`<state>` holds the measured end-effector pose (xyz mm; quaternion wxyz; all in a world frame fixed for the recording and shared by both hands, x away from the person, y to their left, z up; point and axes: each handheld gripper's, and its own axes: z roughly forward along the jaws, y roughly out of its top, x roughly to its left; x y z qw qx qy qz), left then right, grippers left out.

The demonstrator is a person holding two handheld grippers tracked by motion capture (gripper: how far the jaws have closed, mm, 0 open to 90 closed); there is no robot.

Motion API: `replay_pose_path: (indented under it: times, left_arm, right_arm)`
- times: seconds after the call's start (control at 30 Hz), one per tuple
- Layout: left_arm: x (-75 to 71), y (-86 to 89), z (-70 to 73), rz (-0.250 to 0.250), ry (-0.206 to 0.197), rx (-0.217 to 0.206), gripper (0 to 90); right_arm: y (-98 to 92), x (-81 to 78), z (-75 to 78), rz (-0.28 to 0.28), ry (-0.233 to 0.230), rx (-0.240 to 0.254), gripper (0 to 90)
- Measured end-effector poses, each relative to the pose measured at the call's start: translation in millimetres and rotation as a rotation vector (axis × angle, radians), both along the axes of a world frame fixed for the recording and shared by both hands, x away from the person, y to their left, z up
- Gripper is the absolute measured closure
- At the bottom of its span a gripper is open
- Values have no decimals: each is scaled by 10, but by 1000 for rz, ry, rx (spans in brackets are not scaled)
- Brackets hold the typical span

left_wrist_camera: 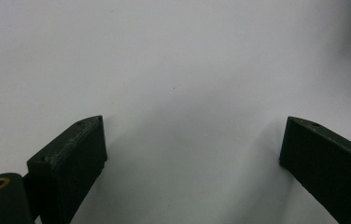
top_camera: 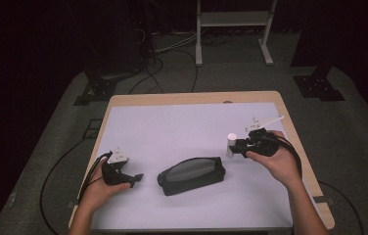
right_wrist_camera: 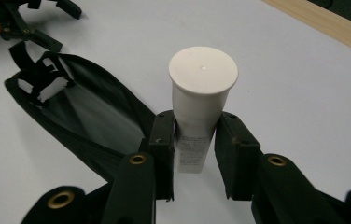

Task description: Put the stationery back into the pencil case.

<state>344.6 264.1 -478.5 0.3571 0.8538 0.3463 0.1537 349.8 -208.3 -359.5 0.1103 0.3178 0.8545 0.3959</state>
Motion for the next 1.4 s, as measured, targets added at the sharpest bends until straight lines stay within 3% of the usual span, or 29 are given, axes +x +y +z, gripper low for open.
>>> replay_pose_path:
  times: [0.67, 1.07, 1.4]
  left_arm:
    - [-2, -1, 0, 2, 1, -1, 64]
    - [-2, -1, 0, 1, 1, -1, 64]
    - [-1, -1, 0, 1, 1, 0, 64]
  right_arm:
    - [275, -177, 110, 122, -20, 29, 680]
    - [494, -200, 33, 170, -7, 1, 680]
    - [673, -188, -85, 184, -2, -60, 680]
